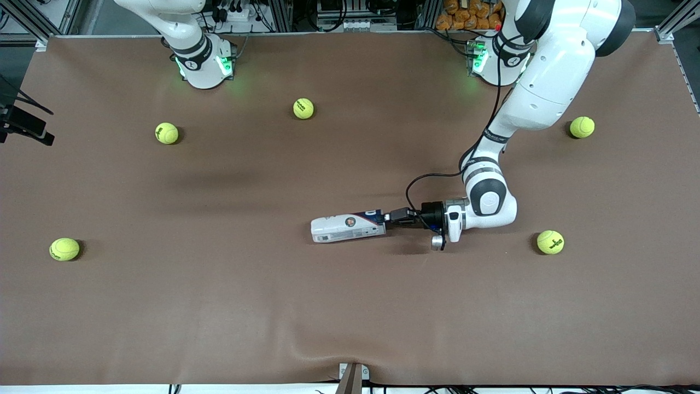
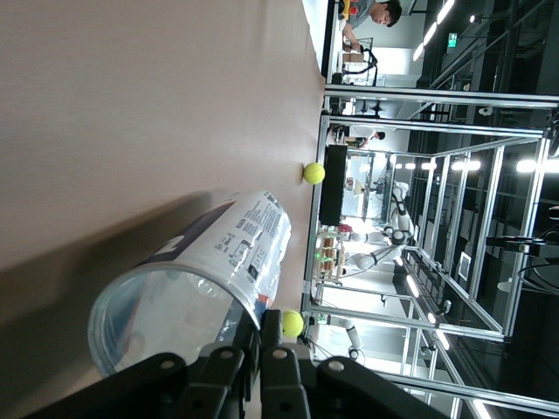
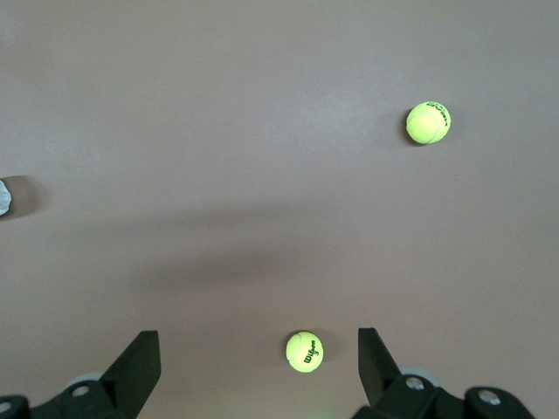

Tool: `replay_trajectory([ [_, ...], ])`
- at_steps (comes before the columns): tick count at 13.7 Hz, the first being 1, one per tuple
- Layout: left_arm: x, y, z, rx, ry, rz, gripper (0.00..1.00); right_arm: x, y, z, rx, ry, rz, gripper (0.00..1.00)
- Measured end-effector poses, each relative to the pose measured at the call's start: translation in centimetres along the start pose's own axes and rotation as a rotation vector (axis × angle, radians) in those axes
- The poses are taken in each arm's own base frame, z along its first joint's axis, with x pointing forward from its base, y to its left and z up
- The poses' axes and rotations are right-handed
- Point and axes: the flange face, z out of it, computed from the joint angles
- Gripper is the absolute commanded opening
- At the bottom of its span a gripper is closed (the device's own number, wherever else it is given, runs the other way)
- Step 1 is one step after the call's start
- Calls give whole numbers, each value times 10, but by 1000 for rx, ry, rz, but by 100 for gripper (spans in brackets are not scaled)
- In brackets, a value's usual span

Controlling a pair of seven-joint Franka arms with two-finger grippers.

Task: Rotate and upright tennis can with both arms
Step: 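Grasp the tennis can's closed end with the left gripper, then lift and rotate the can upright with the left gripper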

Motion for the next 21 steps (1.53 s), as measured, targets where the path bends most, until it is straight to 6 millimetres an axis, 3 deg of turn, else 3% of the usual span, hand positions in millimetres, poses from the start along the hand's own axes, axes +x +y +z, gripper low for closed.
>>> replay_trajectory([
  [2, 9, 30, 7, 49, -48, -32, 0, 3, -2, 6, 1, -12, -4, 100],
  [6, 34, 101, 1, 185, -109, -62, 0, 14, -5, 18, 3, -24, -8, 100],
  [10, 38, 130, 9, 317, -162, -77, 0, 19, -16, 22, 3, -30, -29, 100],
  [13, 45, 172, 13, 480, -165, -117, 0, 21, -16, 21, 2, -20, -30, 100],
  [21, 5, 282, 42, 839, -12, -236, 0, 21, -16, 19, 2, -16, -30, 100],
])
